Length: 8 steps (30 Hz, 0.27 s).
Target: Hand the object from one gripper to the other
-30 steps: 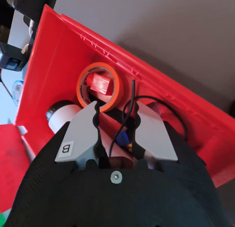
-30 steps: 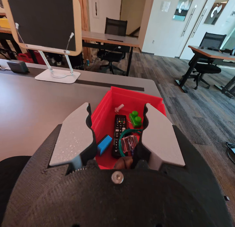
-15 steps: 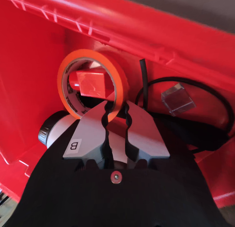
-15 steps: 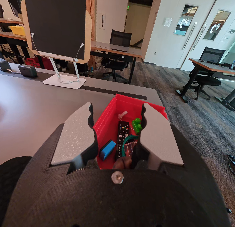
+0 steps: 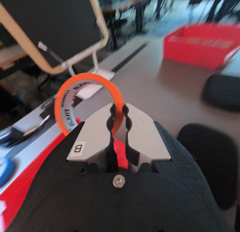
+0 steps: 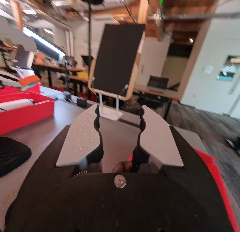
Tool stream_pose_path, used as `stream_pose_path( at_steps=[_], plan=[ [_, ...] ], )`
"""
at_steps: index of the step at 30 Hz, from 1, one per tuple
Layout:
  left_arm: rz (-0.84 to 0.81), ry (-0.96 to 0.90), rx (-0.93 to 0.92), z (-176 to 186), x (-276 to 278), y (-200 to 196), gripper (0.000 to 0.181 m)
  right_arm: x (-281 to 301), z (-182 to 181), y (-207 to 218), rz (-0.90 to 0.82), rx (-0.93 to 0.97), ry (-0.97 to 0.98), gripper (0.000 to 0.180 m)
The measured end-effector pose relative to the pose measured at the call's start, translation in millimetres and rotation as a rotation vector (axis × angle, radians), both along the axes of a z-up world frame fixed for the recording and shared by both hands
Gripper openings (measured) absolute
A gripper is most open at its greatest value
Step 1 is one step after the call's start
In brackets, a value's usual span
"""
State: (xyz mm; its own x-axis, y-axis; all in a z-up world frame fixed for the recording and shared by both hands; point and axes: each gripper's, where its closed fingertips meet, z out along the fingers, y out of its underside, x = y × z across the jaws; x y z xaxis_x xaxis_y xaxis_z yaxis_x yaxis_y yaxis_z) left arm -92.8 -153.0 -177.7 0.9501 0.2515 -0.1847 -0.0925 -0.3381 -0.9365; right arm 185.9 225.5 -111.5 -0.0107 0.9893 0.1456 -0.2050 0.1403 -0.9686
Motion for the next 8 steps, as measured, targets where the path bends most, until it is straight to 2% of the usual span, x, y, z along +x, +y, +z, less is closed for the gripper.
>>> stream_pose_path(
  at_steps=[1,4,8],
  plan=[
    [-0.061,-0.005,0.088,14.6,19.3,9.9,0.011,0.0,6.8,-10.2,0.034,0.022,0.062,0.058],
    [-0.255,-0.012,0.278,47.9,81.8,33.9,0.010,2.7,24.6,-37.3,0.058,0.130,0.253,0.047],
    [-0.552,-0.124,0.481,76.7,166.9,67.1,0.011,-5.9,18.6,-95.8,0.204,0.247,0.283,0.042]
  ],
)
